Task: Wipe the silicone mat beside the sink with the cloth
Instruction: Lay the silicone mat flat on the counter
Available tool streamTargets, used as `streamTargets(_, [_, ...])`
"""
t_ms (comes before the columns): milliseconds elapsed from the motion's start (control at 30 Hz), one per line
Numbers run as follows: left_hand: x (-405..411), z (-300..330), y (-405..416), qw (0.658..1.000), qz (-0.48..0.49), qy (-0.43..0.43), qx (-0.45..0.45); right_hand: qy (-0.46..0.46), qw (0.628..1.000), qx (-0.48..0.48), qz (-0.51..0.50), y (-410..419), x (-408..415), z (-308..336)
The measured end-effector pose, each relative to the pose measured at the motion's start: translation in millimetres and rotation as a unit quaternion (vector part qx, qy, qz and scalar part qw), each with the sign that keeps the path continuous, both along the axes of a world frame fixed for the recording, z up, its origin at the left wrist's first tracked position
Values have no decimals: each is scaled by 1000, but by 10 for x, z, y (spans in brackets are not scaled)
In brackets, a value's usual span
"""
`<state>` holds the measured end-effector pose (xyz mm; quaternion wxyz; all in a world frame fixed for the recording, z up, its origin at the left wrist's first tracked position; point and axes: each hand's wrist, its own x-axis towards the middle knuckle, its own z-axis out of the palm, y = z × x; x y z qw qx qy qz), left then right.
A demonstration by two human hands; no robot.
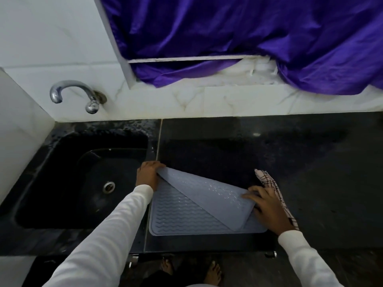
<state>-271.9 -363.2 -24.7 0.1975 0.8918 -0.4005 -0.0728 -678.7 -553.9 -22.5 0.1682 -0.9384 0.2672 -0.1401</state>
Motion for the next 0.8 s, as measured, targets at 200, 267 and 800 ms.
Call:
streamTargets(200, [-87,72,-106,979,103,119,-130,-3,1000,7,8,63,59,0])
streamTargets(267, [-79,84,-122,974,120,134,-140,10,999,-21,28,70,74,3])
streamTargets(800, [56,245,-385,920,229,270,-168,-165,905,276,-276,-443,697,248])
